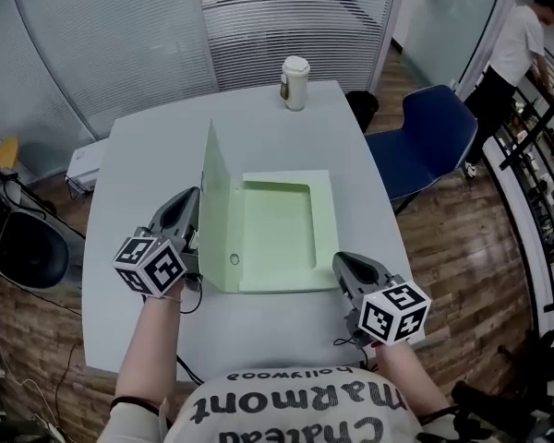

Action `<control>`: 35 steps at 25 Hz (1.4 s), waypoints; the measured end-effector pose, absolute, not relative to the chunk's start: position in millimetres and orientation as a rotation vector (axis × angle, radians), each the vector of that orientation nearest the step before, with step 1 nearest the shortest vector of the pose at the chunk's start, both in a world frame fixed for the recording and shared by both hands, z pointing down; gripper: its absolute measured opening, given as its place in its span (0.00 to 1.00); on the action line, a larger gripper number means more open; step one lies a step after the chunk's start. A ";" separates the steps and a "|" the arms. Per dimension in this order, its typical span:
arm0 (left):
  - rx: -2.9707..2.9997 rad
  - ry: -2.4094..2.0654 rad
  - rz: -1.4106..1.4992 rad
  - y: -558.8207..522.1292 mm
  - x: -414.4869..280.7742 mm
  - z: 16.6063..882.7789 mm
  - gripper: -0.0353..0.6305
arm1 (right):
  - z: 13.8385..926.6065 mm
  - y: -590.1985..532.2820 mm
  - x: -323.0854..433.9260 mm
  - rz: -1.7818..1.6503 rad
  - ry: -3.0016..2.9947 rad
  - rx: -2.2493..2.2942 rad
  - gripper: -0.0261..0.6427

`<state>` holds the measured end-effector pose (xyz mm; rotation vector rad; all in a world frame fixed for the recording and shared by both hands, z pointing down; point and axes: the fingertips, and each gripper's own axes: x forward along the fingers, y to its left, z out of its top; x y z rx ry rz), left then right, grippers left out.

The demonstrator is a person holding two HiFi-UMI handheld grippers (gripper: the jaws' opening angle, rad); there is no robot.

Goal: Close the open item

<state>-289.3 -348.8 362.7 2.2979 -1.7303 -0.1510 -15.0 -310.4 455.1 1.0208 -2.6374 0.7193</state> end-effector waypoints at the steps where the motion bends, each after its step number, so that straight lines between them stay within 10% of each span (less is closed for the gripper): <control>1: 2.301 -1.732 -0.138 -351.0 -284.2 361.4 0.04 | 454.9 -312.5 -11.9 0.723 -2.643 1.018 0.04; 35: 2.328 -1.518 0.303 -396.6 -141.1 428.4 0.04 | 480.9 -338.6 64.8 0.873 -2.688 1.026 0.04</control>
